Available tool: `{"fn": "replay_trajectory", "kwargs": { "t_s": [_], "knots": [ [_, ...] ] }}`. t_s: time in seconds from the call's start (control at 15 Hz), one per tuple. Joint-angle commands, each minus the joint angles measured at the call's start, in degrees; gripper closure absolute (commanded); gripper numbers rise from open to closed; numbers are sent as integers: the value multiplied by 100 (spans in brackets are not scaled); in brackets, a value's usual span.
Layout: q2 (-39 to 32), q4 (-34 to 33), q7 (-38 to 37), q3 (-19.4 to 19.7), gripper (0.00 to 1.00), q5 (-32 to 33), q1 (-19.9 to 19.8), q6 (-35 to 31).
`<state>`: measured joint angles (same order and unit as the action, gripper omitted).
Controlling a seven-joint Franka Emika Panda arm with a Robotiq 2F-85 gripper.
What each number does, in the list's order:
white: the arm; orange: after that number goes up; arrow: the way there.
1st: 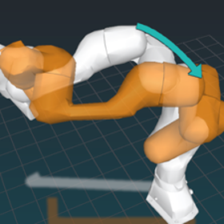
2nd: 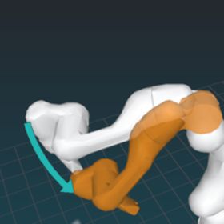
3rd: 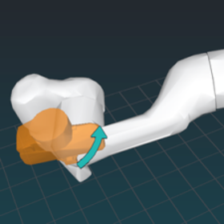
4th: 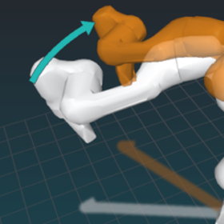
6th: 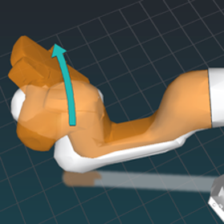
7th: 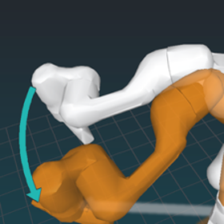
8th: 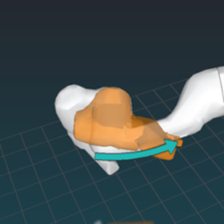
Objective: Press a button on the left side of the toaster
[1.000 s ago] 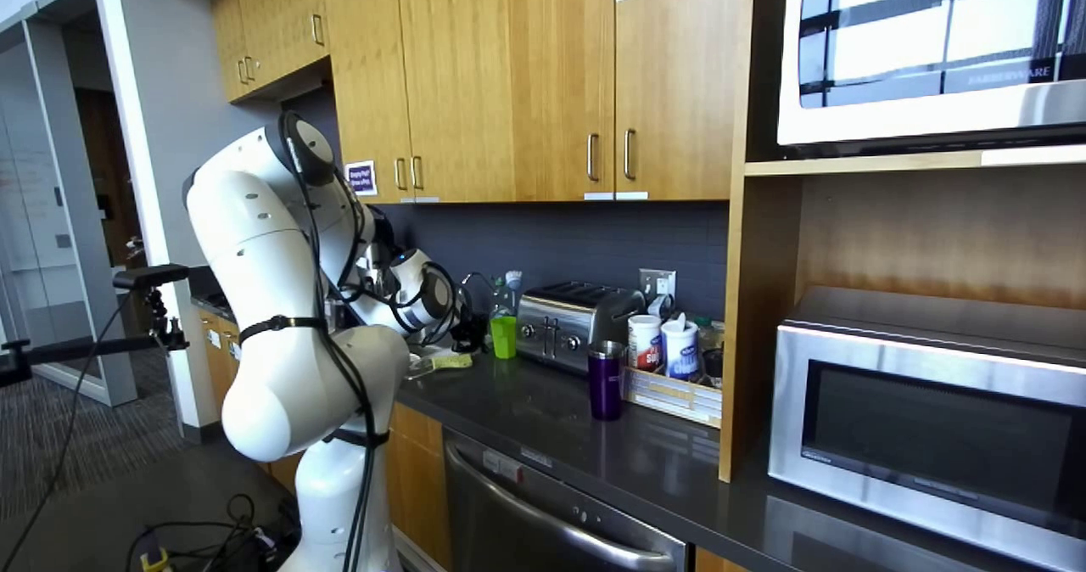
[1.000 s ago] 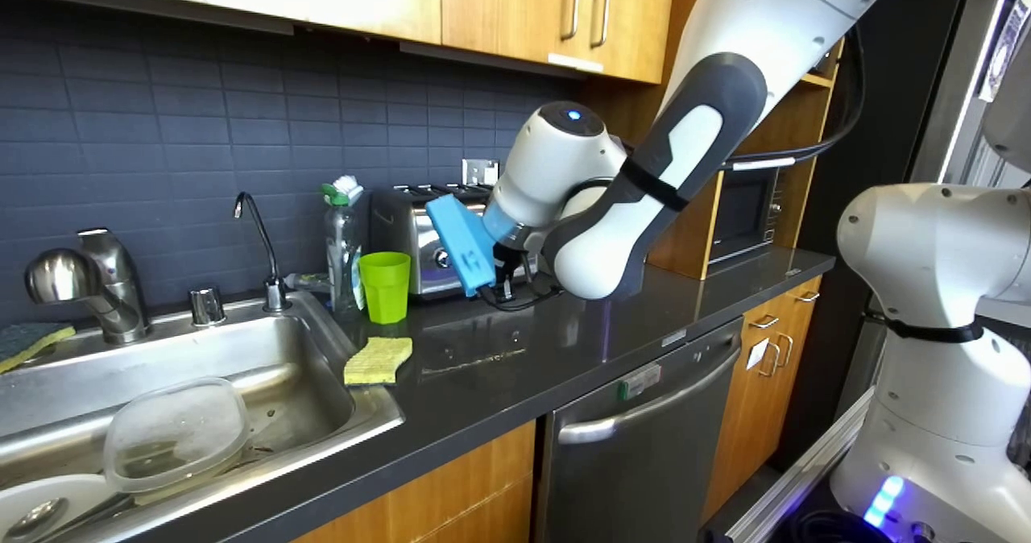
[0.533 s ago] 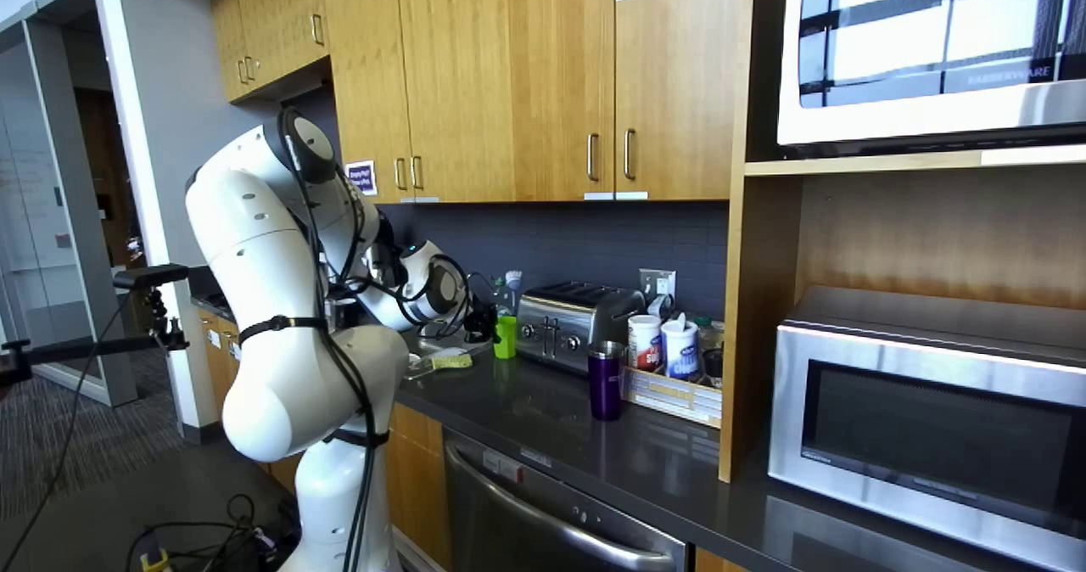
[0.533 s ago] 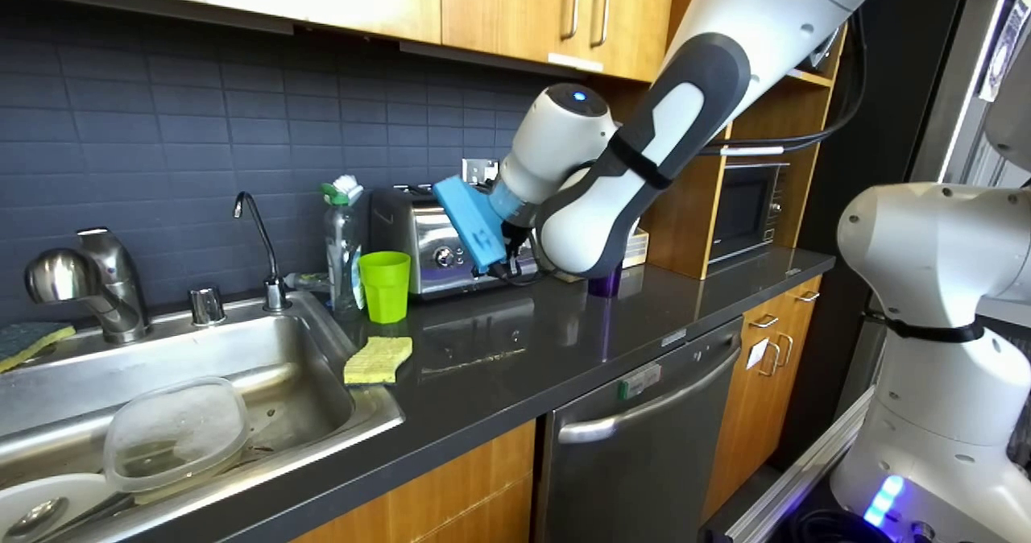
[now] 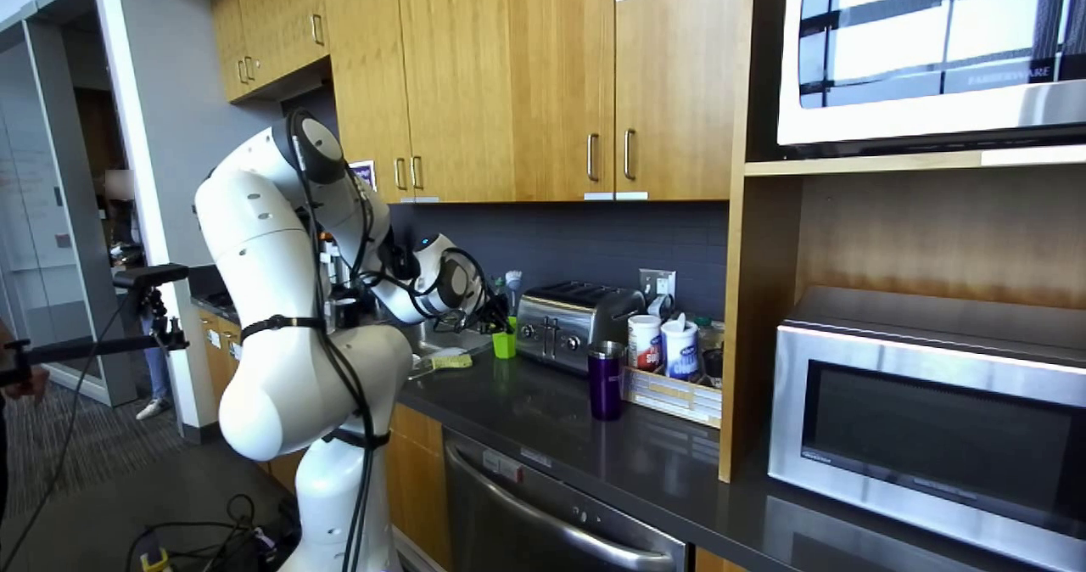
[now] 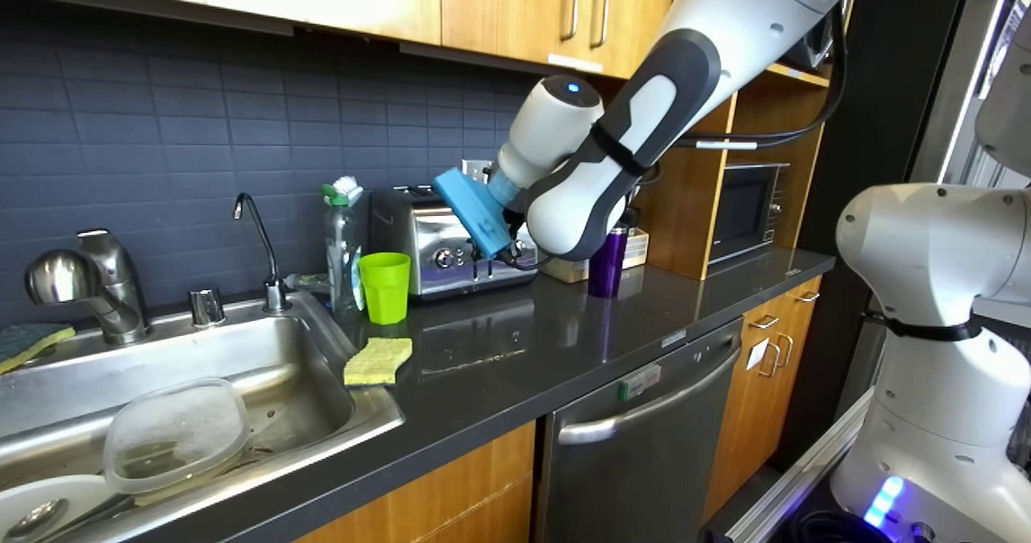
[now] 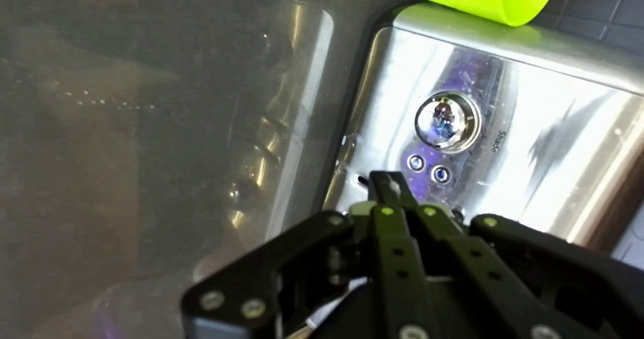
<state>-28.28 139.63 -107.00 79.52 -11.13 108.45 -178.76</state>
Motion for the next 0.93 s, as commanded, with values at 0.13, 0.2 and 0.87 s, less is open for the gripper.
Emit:
{"fn": "replay_trajectory", "kwargs": {
  "t_s": [0.13, 0.2, 0.87],
  "knots": [
    [-145, -242, 508, -418, 100, -309, -537, -172],
    [-152, -262, 570, -480, 100, -348, -612, -221],
    [-220, -463, 1138, -759, 100, -581, -1098, -312]
  ]
}}
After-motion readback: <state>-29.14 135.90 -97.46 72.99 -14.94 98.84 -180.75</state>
